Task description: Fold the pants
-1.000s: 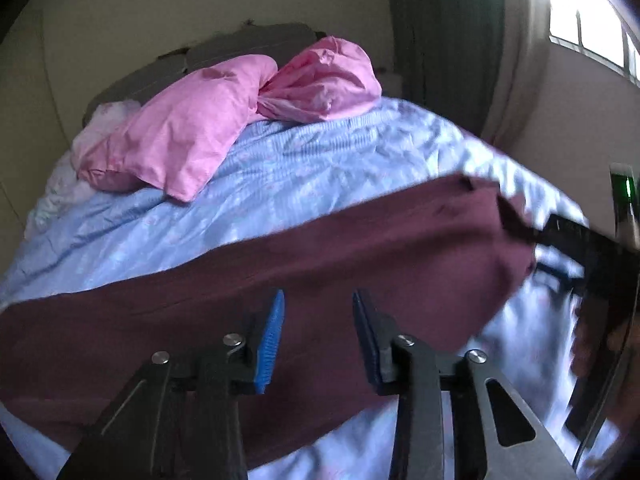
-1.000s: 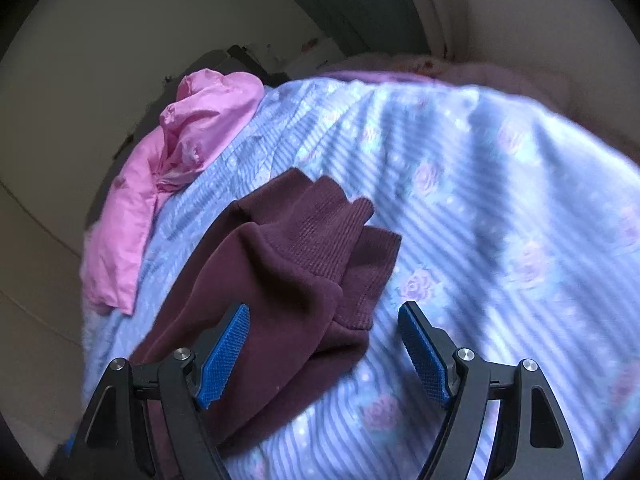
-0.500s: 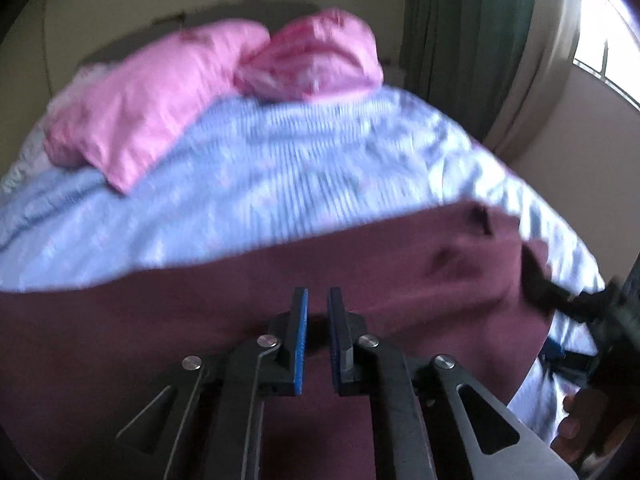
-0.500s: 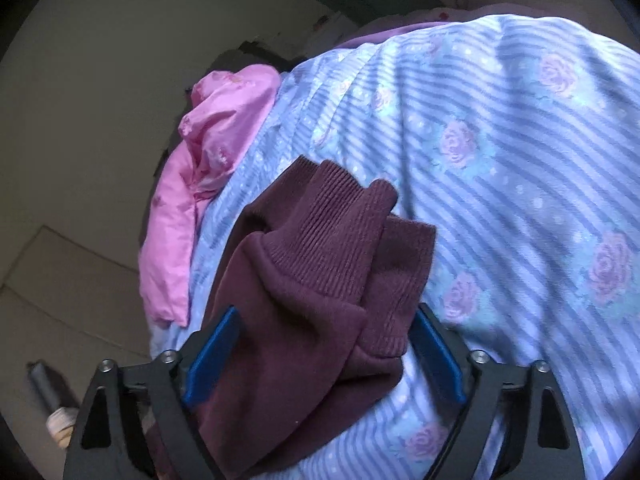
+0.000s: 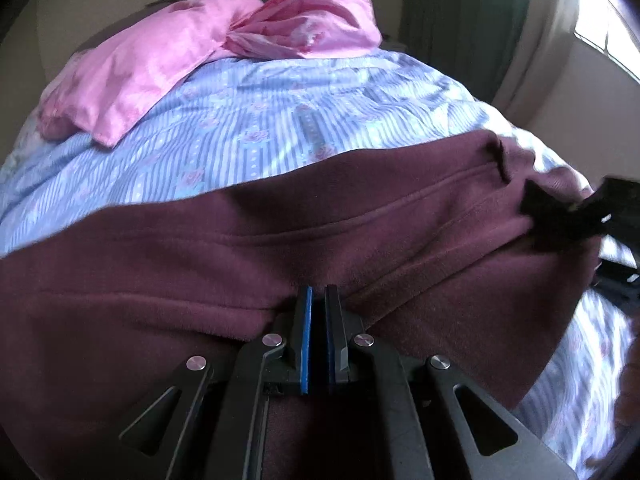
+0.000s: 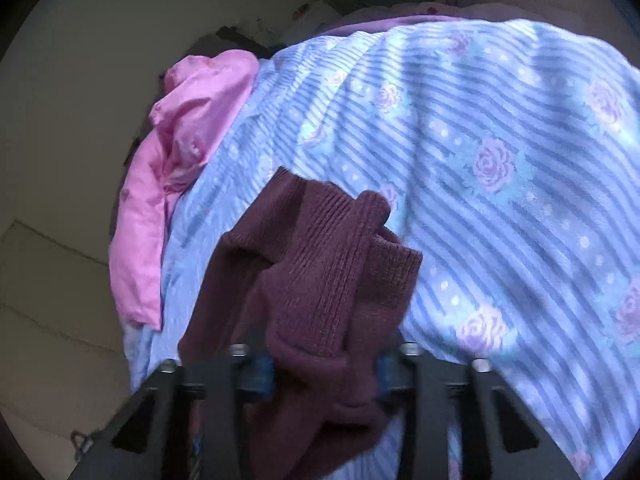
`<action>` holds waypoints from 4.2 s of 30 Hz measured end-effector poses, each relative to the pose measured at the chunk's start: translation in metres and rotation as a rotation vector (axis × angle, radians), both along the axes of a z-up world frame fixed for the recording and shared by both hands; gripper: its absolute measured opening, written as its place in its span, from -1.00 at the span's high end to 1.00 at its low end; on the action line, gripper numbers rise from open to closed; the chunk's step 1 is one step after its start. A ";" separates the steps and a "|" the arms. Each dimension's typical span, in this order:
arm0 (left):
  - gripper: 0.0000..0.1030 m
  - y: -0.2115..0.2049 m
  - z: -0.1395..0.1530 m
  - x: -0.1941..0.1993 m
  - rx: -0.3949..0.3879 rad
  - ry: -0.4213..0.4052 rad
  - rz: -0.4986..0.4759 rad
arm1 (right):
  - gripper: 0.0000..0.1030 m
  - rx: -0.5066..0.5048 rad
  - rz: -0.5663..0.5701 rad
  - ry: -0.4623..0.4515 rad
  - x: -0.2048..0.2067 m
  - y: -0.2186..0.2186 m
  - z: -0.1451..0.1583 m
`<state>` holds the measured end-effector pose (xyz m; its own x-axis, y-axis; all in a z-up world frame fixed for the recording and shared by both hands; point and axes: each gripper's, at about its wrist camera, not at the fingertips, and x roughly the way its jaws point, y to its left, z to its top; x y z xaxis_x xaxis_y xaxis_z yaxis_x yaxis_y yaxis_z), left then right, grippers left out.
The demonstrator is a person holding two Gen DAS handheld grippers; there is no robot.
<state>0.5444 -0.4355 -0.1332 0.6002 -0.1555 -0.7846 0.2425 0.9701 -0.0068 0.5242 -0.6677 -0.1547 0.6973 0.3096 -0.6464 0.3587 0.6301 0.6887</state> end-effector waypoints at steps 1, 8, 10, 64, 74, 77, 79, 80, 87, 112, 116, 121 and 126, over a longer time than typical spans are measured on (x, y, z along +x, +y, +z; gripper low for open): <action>0.85 -0.001 0.005 0.000 0.016 0.001 -0.022 | 0.50 -0.020 0.003 -0.012 -0.003 0.001 0.008; 0.67 0.057 0.093 -0.054 0.011 -0.120 0.054 | 0.53 -0.400 0.062 -0.136 -0.026 0.060 0.116; 0.67 0.091 0.103 -0.073 0.002 -0.099 0.079 | 0.52 -0.491 0.088 -0.154 -0.026 0.084 0.144; -0.35 0.611 0.112 -0.210 -0.273 0.087 0.499 | -0.77 -1.088 0.528 -0.050 -0.138 0.593 0.154; -0.44 0.637 0.053 -0.157 -0.568 0.173 0.610 | -0.76 -0.896 0.183 0.095 -0.127 0.546 0.155; -0.43 0.632 0.033 -0.144 -0.621 0.201 0.635 | -0.75 -0.885 0.185 0.094 -0.111 0.539 0.143; -0.50 0.629 0.027 -0.134 -0.621 0.201 0.651 | -0.75 -0.881 0.189 0.083 -0.102 0.534 0.138; -0.51 0.628 0.024 -0.130 -0.615 0.204 0.672 | -0.75 -0.880 0.191 0.082 -0.098 0.532 0.138; -0.51 0.629 0.005 -0.114 -0.607 0.210 0.713 | -0.74 -0.882 0.199 0.089 -0.071 0.517 0.126; -0.46 0.629 -0.007 -0.098 -0.613 0.225 0.742 | -0.74 -0.834 0.199 0.165 -0.046 0.509 0.094; -0.19 0.631 -0.009 -0.098 -0.609 0.233 0.731 | -0.74 -0.837 0.207 0.164 -0.045 0.510 0.092; 0.09 0.631 -0.003 -0.095 -0.614 0.260 0.702 | -0.74 -0.842 0.211 0.163 -0.044 0.511 0.091; 0.22 0.629 0.009 -0.097 -0.600 0.247 0.690 | -0.73 -0.838 0.211 0.158 -0.044 0.511 0.092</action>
<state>0.4477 0.1932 -0.1242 0.5380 -0.2467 -0.8060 -0.4586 0.7166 -0.5254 0.4799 -0.1564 -0.0631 0.5624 -0.1977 -0.8029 0.2294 0.9702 -0.0782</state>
